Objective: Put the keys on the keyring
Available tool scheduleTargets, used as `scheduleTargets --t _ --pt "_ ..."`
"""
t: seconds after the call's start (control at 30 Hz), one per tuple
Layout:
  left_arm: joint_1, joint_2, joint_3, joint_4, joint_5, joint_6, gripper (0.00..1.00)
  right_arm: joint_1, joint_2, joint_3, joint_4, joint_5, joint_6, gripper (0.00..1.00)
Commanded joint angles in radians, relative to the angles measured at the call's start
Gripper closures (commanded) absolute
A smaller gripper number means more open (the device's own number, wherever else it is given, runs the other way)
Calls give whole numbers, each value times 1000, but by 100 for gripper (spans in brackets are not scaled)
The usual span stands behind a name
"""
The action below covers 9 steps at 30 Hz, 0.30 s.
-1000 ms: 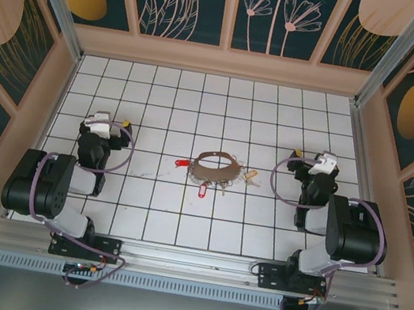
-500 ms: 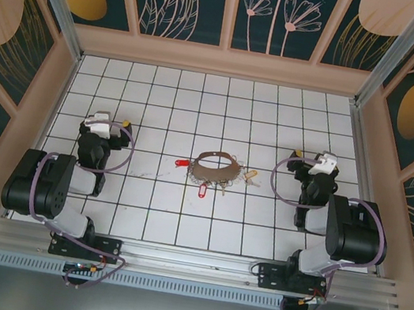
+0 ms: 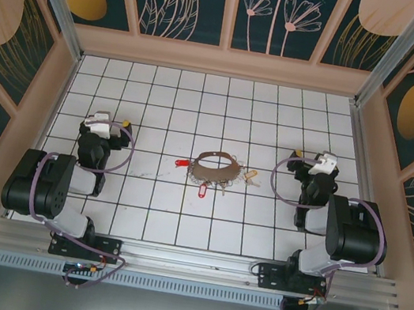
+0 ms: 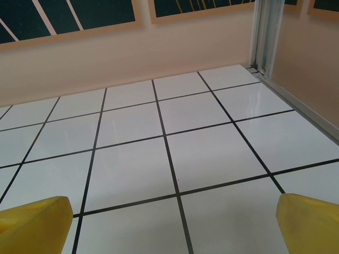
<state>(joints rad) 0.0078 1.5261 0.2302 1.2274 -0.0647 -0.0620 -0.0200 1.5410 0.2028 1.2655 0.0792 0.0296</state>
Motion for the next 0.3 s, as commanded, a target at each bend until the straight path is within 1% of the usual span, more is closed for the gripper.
scheduleTargets --t 0.0,0.27 --pt "4 -5 10 38 -11 -16 1 -4 -2 17 4 8 15 1" --pt "4 -7 8 39 -11 -16 1 -3 -3 15 6 8 16 1"
